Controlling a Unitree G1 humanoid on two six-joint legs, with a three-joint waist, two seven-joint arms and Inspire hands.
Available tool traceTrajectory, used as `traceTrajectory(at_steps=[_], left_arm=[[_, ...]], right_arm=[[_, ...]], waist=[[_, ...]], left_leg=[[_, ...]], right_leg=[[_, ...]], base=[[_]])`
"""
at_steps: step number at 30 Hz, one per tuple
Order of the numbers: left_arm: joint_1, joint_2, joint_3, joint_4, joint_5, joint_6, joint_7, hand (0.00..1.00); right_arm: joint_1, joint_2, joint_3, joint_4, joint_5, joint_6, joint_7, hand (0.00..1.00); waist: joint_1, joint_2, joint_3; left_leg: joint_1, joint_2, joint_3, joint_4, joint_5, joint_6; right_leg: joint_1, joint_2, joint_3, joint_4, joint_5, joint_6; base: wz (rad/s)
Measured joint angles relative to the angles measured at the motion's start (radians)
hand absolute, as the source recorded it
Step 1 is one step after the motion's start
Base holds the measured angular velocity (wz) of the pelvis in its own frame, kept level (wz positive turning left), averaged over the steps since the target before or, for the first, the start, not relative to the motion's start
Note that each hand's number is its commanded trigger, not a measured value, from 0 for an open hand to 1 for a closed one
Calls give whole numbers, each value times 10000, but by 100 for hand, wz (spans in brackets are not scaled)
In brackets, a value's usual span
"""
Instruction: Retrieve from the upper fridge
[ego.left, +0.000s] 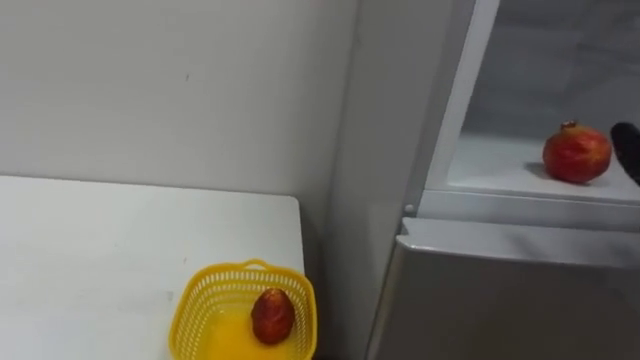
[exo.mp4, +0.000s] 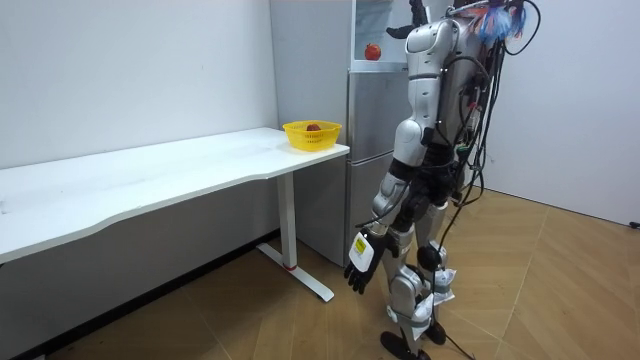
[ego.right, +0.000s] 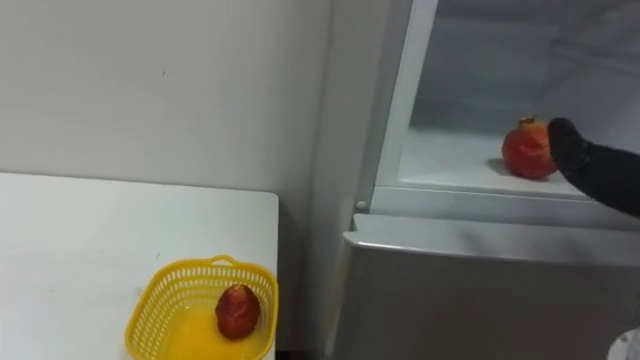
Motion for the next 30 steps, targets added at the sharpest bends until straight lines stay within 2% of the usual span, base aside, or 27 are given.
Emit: traceTrajectory(at_steps=[3,5,6,7,11,15,17,19,25,30], left_arm=[[18,34,3,-34,-1,84,85,0],[60,46,2,-39,-1,153,87,0],[114,45,2,-39,0,159,84,0],[155,46,4,-37,0,160,79,0],[220,55,58,-29,6,184,1,0],[384,54,160,-185,64,209,-386,0],[492,87,381,-548,77,216,-567,0],[662,136,455,-773,83,219,-669,0],[659,147,453,-1111,82,270,-787,0],[763,143,454,-1147,87,445,-906,0]], right_arm=[[-313,-224,31,707,478,370,314,0],[-402,-225,42,1116,675,402,515,0],[-408,-225,42,1275,783,484,619,0],[-433,-226,44,1470,817,509,664,0],[-500,-312,39,1936,1222,567,832,0],[-950,-492,38,2666,1288,592,1157,0],[-1016,-630,41,2880,1629,615,1492,0],[-1078,-726,103,3108,1974,812,1906,0],[-1737,-875,504,4148,2640,1051,2506,0],[-2240,-885,795,4895,2797,1163,2785,0]], waist=[[53,-12,10],[65,-12,17],[73,-26,37],[91,-33,93],[248,-78,144],[278,-155,106],[282,-254,42],[291,-340,-18],[267,-451,-18],[283,-395,16]], left_leg=[[-3,-4,-37,-13,-5,6],[9,-1,-36,5,-5,5],[37,-1,-36,15,-4,5],[88,-1,-34,18,-4,5],[79,-7,-45,24,2,-3],[-28,-8,-68,55,5,-6],[-81,-6,-92,67,7,-7],[-80,-13,-213,118,7,-8],[-144,-45,-446,189,1,-5],[-120,-43,-457,214,4,-8]], right_leg=[[26,-8,-27,15,0,1],[49,-5,-26,17,0,0],[80,-5,-22,17,0,0],[121,-6,-26,18,0,0],[114,-8,7,15,-1,0],[42,-12,-32,5,-2,-1],[4,-11,-89,1,-2,-2],[52,-24,-245,-1,-2,-1],[135,-67,-550,-10,-2,0],[185,-64,-550,-13,-2,0]], base=[[3],[0],[0],[0],[0],[1],[4],[15],[13],[2]])
